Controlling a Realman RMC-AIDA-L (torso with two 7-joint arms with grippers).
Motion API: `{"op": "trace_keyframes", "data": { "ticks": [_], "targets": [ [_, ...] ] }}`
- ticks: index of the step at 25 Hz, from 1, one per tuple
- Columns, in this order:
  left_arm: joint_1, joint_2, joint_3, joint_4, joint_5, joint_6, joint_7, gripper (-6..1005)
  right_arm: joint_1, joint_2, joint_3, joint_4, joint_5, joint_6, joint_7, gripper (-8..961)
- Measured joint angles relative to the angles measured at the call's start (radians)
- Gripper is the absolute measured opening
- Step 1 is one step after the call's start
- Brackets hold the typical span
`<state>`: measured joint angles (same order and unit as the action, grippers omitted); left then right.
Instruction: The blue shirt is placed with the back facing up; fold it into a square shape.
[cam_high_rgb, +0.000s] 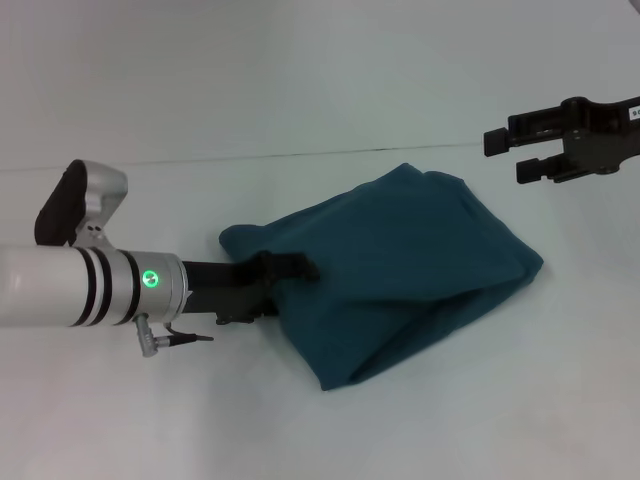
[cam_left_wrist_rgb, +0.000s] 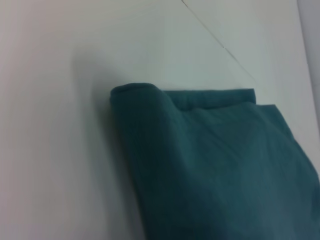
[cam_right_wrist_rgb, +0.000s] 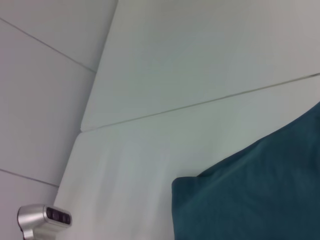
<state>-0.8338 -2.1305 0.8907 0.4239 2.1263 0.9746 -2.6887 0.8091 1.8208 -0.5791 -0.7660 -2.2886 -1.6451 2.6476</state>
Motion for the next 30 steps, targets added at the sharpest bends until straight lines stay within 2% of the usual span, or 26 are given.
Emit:
{"op": "trace_keyframes", "data": {
  "ticks": [5, 11, 25, 27, 30],
  "targets": [
    [-0.003, 0.0, 0.012, -0.001, 0.001, -0.005, 0.002, 726, -0.005, 0.0, 0.014, 0.0, 0.009, -0.002, 0.0, 858],
    [-0.003, -0.002, 0.011, -0.001, 0.001, -0.008, 0.002, 524, -0.007, -0.001, 0.014, 0.001, 0.024, -0.002, 0.0, 857],
    [-0.004, -0.008, 0.011, 0.009, -0.004, -0.002, 0.005, 165, -0.007, -0.005, 0.015, 0.013, 0.025, 0.002, 0.0, 857],
    [0.008, -0.008, 0.012, 0.02, -0.003, 0.019, 0.005, 116, -0.008, -0.005, 0.015, 0.015, 0.025, 0.002, 0.0, 857],
    [0.054, -0.008, 0.012, 0.068, -0.003, 0.069, 0.004, 96, -0.008, -0.005, 0.015, 0.021, 0.025, 0.006, 0.0, 858]
  ]
}}
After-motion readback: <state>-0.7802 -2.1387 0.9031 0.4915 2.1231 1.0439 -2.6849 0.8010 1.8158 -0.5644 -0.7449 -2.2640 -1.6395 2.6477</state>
